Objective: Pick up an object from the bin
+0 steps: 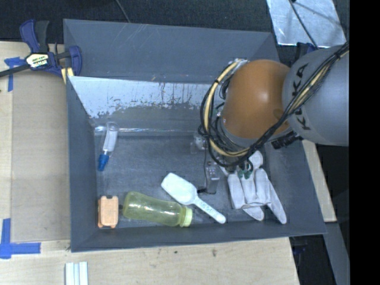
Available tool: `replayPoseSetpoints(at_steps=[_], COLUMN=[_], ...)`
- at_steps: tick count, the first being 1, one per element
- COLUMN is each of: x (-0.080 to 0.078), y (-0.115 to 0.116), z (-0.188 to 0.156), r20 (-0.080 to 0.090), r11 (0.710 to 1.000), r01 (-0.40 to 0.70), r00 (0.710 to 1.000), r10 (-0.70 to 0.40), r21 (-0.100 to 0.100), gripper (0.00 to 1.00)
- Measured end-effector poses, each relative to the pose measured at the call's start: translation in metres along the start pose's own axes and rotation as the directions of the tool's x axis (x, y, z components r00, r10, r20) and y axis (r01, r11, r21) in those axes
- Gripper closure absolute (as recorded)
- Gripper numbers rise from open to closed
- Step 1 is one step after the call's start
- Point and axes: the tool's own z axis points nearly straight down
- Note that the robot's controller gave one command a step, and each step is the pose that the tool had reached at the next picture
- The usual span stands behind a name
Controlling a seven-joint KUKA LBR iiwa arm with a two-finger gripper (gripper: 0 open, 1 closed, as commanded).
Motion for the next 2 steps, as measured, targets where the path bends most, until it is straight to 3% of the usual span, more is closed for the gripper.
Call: replayPoseSetpoints(at_steps=[1, 2], x=[0.005, 0.029], y=[0.015, 0.026], z=[-0.008, 0.054], r20=[0.023, 0.015], r11=[0.998, 0.999], r01=[-0.069, -0.037], r00=[0.997, 0.999], r10=[0.069, 0.037], r21=[-0.003, -0.002], gripper=[0.0, 0.0])
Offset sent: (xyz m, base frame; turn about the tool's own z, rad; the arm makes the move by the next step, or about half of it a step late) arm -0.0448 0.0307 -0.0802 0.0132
